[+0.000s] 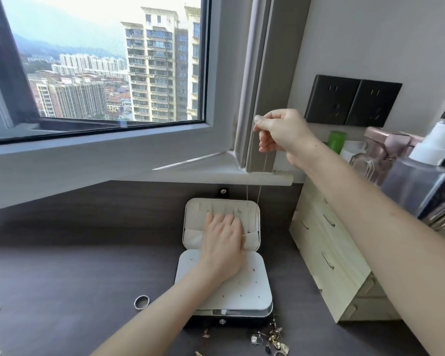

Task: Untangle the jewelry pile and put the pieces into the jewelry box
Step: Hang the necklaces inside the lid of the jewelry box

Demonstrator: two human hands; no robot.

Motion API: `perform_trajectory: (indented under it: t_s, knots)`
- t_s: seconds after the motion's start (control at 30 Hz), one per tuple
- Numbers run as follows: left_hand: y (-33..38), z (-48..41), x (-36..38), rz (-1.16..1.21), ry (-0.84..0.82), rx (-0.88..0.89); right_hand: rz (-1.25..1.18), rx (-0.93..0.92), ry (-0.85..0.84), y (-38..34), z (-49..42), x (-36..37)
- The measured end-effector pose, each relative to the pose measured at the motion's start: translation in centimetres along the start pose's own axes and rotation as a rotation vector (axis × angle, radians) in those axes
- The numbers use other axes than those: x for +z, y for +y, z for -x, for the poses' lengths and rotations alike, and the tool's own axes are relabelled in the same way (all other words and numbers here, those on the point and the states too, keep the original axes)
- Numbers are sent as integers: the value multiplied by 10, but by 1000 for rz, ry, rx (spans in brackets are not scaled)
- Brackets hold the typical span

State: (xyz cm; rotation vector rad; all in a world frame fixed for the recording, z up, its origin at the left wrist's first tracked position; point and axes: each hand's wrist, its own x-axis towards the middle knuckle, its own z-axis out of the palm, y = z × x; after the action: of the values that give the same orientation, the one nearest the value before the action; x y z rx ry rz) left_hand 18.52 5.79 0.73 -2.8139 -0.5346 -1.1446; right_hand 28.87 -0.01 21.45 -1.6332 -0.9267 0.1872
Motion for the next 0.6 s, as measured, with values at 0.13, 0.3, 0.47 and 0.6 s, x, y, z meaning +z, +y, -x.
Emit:
perform_trajectory:
  t_s: [0.13, 0.3, 0.47, 0.6]
  knots:
    - [1, 0, -2, -17, 2, -22, 14, 48, -22, 17, 8, 2]
    - [3, -1, -7, -20, -10, -46, 122, 64, -108, 34, 25, 3]
    - [3, -1, -6, -14, 5, -52, 388, 65, -252, 58, 43, 11]
    - [2, 0, -5, -6, 11, -65, 659, -1, -203, 80, 48, 16]
